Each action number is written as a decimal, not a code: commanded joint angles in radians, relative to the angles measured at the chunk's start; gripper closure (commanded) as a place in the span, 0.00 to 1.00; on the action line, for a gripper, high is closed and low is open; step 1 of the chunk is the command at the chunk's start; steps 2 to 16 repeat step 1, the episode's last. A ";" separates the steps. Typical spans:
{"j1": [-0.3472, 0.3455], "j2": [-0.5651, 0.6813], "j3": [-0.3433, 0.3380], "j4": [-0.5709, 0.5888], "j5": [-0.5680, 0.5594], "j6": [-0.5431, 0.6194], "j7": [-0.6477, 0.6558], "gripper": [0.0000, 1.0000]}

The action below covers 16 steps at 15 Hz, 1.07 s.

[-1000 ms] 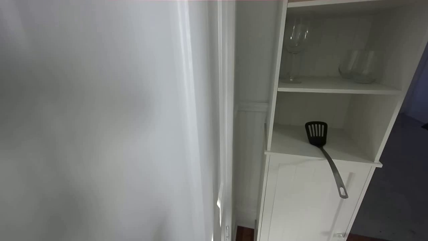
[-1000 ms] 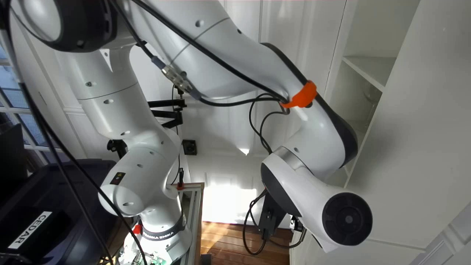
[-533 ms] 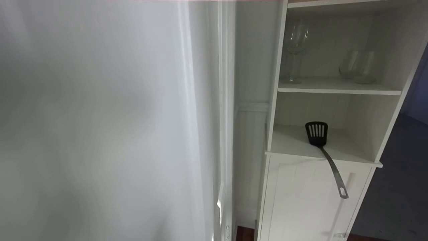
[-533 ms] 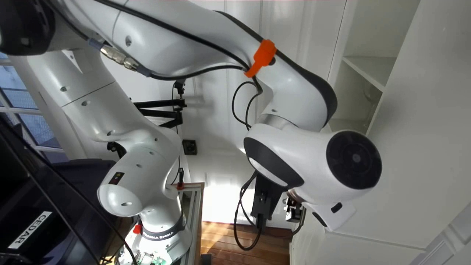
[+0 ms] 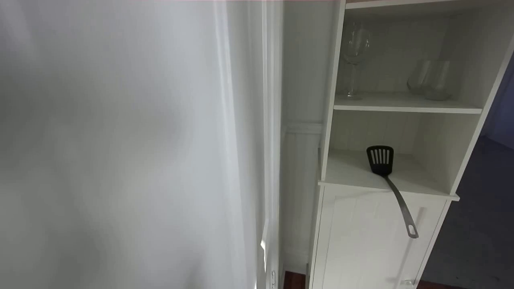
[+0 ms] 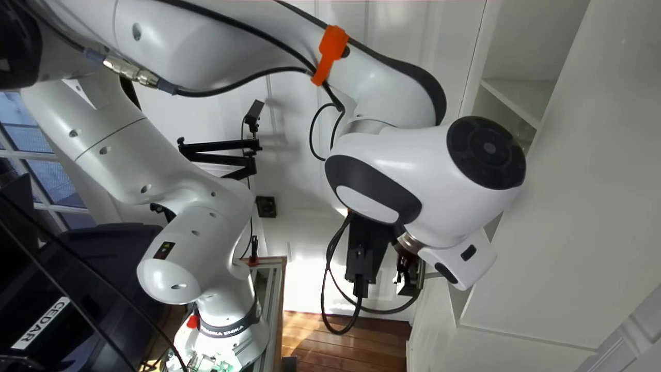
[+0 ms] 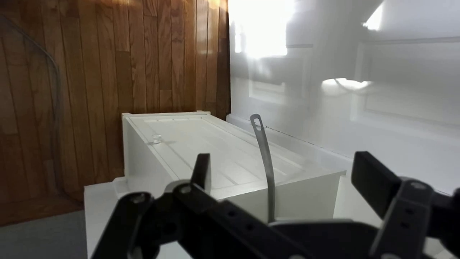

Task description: Pick up the spatula and place it on the bottom shelf

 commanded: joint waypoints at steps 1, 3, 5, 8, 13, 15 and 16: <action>0.028 -0.003 -0.026 -0.001 -0.014 0.004 0.012 0.00; 0.028 -0.003 -0.026 -0.001 -0.014 0.004 0.012 0.00; 0.028 -0.003 -0.026 -0.001 -0.014 0.004 0.012 0.00; 0.028 -0.003 -0.026 -0.001 -0.014 0.004 0.012 0.00; 0.028 -0.003 -0.026 -0.001 -0.014 0.004 0.012 0.00; 0.028 -0.003 -0.026 -0.001 -0.014 0.004 0.012 0.00; 0.028 -0.003 -0.026 -0.001 -0.014 0.004 0.012 0.00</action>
